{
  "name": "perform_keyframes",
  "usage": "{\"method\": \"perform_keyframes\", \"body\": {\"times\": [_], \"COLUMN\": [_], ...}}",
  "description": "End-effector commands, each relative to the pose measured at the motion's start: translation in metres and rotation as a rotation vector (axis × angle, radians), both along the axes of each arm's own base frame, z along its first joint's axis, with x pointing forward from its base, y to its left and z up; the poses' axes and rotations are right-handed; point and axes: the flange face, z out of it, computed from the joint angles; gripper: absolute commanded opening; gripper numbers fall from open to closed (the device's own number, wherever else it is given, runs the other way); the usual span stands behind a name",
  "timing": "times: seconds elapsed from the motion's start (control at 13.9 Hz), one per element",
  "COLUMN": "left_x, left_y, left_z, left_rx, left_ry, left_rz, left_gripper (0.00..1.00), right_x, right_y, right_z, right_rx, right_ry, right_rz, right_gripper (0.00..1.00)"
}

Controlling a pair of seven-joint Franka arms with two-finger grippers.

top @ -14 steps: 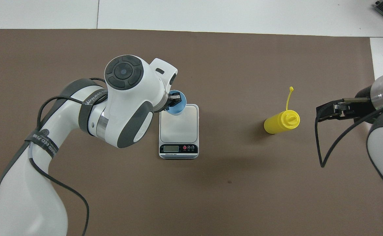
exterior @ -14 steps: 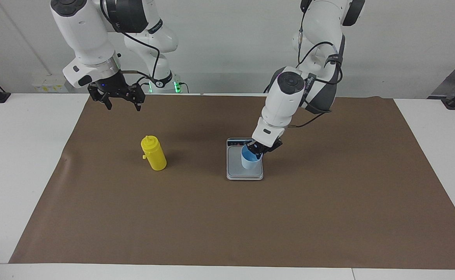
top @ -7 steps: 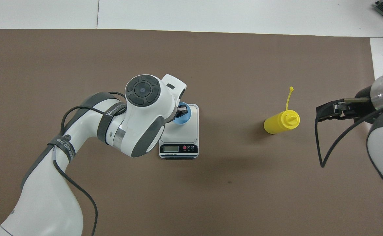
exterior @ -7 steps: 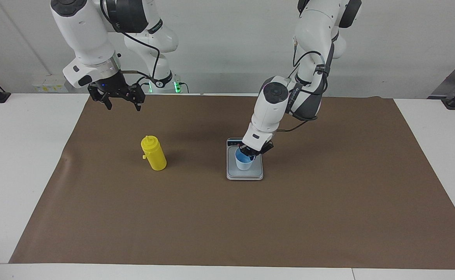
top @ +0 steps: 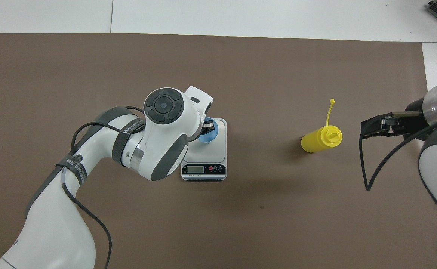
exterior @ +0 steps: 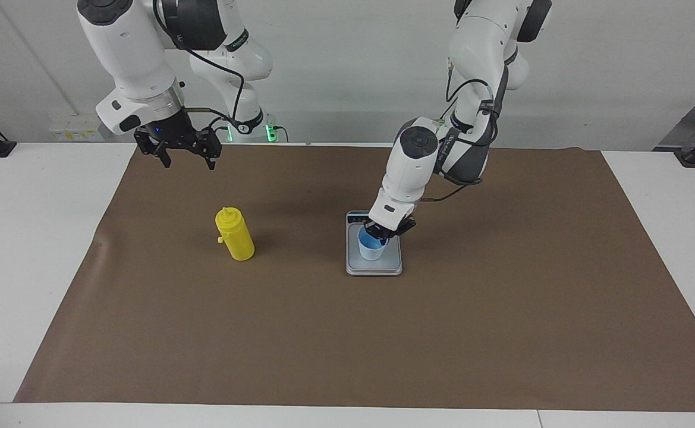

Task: Pour seasoning into cup on scale with both arms
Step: 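Lift the blue cup with the left gripper and carry it onto the scale, then release the cup on the scale and withdraw the left gripper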

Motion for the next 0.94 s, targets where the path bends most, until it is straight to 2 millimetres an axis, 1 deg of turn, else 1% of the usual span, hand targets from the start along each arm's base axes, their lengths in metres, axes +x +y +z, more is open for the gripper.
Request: {"method": "perform_keyframes", "body": {"times": [0.0, 0.07, 0.14, 0.22, 0.29, 0.36, 0.5, 0.58, 0.65, 0.79, 0.86], "left_x": [-0.007, -0.007, -0.006, -0.004, -0.001, 0.003, 0.012, 0.022, 0.03, 0.036, 0.039], "left_y": [0.004, 0.004, 0.006, 0.007, 0.008, 0.01, 0.018, 0.035, 0.054, 0.088, 0.109], "left_z": [-0.001, -0.001, -0.001, 0.0, 0.002, 0.007, 0.025, 0.045, 0.061, 0.092, 0.104], "left_rx": [0.016, 0.014, 0.015, 0.013, 0.021, 0.039, 0.053, 0.055, 0.058, 0.065, 0.076], "left_ry": [-0.023, -0.026, -0.026, -0.029, -0.038, -0.059, -0.076, -0.085, -0.091, -0.106, -0.104], "left_rz": [0.008, 0.008, 0.011, 0.01, 0.003, -0.009, -0.003, 0.021, 0.038, 0.019, -0.005], "left_gripper": [0.0, 0.04, 0.05, 0.26, 0.76, 1.0, 1.0, 1.0, 1.0, 1.0, 1.0], "right_x": [-0.005, -0.005, -0.005, -0.005, -0.005, -0.005, -0.005, -0.005, -0.005, -0.005, -0.005], "right_y": [-0.002, -0.003, -0.003, -0.002, -0.001, -0.002, -0.002, -0.002, -0.001, -0.002, -0.002], "right_z": [0.001, 0.001, 0.001, 0.001, 0.001, 0.001, 0.001, 0.001, 0.001, 0.001, 0.001], "right_rx": [0.0, 0.0, 0.0, 0.0, 0.0, 0.0, 0.0, 0.0, 0.0, 0.0, 0.0], "right_ry": [0.007, 0.007, 0.007, 0.007, 0.007, 0.007, 0.007, 0.007, 0.007, 0.007, 0.007], "right_rz": [0.016, 0.014, 0.014, 0.016, 0.017, 0.016, 0.016, 0.016, 0.017, 0.016, 0.016], "right_gripper": [1.0, 1.0, 1.0, 1.0, 1.0, 1.0, 1.0, 1.0, 1.0, 1.0, 1.0]}}
